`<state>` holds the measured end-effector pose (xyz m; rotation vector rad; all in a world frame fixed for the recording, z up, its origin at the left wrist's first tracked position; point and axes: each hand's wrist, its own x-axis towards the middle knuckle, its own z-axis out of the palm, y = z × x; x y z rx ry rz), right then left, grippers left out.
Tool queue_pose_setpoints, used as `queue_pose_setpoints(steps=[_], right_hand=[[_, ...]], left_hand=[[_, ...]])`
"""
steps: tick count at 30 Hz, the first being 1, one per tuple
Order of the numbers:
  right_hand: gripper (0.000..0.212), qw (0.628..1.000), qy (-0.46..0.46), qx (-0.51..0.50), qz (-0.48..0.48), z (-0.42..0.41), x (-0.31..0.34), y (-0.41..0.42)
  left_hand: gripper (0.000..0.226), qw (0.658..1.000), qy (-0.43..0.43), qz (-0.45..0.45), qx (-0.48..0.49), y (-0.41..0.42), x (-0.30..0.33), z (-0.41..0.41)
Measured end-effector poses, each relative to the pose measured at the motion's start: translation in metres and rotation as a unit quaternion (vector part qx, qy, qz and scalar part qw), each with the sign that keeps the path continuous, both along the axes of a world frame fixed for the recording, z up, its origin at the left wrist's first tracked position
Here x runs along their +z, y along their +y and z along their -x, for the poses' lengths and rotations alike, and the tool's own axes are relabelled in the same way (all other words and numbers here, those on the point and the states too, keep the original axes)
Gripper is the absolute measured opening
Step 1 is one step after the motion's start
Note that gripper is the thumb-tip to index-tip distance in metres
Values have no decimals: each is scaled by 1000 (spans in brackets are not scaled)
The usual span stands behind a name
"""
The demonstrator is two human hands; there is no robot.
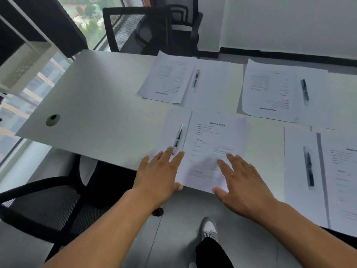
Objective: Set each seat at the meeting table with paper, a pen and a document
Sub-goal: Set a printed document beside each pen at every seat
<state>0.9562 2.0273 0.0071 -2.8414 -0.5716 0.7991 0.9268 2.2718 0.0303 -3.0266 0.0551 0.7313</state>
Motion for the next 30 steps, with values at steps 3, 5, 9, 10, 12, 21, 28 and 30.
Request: queue_pose_setpoints(steps=[3, 5, 9, 10, 12, 21, 28, 30], right_hand=[[86, 1000, 7, 7, 3, -17, -3, 6], [86, 1000, 9, 8, 3, -24, -6, 11], [87, 1000, 22, 3, 6, -33, -18, 22], [87, 1000, 24, 3, 8, -33, -20, 24], [86, 999, 32, -4, 12, -35, -27, 29], [87, 997, 44, -58, 31, -28, -42, 49], [87, 994, 32, -96, 51, -25, -44, 74], [88, 992, 34, -109, 54, -23, -43, 78]], left_hand=[[101, 1000, 7, -2, 9, 9, -2, -13], [101, 1000, 19, -7, 10, 16, -5, -19], [102, 999, 37, -6, 0, 28, -17, -35], [102, 999, 38, -8, -4, 29, -18, -37], [103, 999, 48, -5, -13, 36, -26, -44], [105, 994, 49, 7, -96, 63, -50, -55], [106, 985, 36, 21, -165, 91, -62, -70], [108, 982, 36, 22, -185, 96, -64, -71]])
